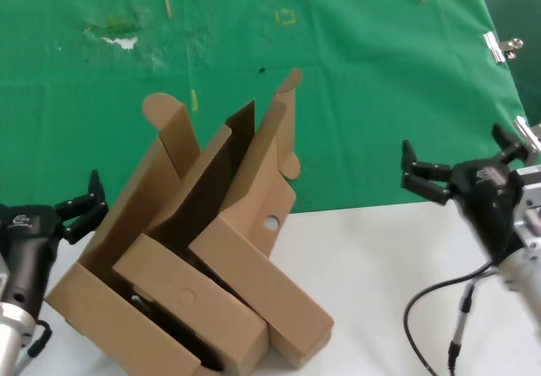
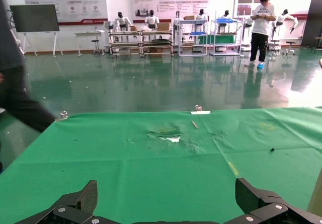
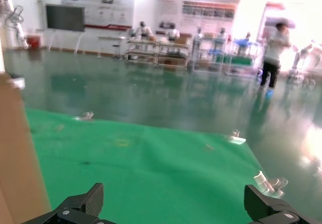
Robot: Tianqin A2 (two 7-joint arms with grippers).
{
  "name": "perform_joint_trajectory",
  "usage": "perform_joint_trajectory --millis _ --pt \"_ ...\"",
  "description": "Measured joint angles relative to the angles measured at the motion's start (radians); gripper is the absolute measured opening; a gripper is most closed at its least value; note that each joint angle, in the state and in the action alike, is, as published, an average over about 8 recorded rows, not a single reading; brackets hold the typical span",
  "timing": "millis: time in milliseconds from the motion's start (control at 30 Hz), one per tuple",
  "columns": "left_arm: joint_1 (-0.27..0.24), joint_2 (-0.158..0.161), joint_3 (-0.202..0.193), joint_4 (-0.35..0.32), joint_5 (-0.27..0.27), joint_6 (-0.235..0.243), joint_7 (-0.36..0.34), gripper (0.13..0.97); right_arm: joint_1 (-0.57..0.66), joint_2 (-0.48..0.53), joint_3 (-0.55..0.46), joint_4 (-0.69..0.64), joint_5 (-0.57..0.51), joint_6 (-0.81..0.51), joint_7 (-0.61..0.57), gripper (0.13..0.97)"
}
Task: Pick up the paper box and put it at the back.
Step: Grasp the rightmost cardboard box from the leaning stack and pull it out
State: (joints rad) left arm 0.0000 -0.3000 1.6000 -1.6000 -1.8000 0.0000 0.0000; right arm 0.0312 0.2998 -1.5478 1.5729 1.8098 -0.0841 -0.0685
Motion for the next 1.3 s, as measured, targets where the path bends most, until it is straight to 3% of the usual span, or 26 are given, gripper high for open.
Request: perform_joint_trajectory --millis 233,433,567,800,1000,1300 --pt "0.0 0.0 0.0 0.0 0.0 0.0 0.0 0.966 0.017 -0.008 0.212 -0.07 0.095 -0.231 -0.264 0.966" --pt "0.0 0.0 0.0 0.0 0.0 0.0 0.0 0.95 -0.007 0.126 0.295 -0.203 0.252 -0.5 -0.531 0.966" --pt "0.0 0.0 0.0 0.0 0.0 0.0 0.0 0.889 -0.047 0.234 0.268 -0.298 0.36 -0.688 -0.719 0.966" --pt "0.0 0.0 0.0 0.0 0.0 0.0 0.0 0.783 -0.093 0.379 0.133 -0.41 0.509 -1.013 -0.992 0.966" --pt "0.0 0.0 0.0 0.0 0.0 0.0 0.0 0.683 -0.092 0.384 0.068 -0.435 0.46 -1.188 -1.085 0.964" --pt "0.0 0.0 0.0 0.0 0.0 0.0 0.0 0.466 -0.086 0.328 0.013 -0.401 0.375 -1.246 -1.113 0.941"
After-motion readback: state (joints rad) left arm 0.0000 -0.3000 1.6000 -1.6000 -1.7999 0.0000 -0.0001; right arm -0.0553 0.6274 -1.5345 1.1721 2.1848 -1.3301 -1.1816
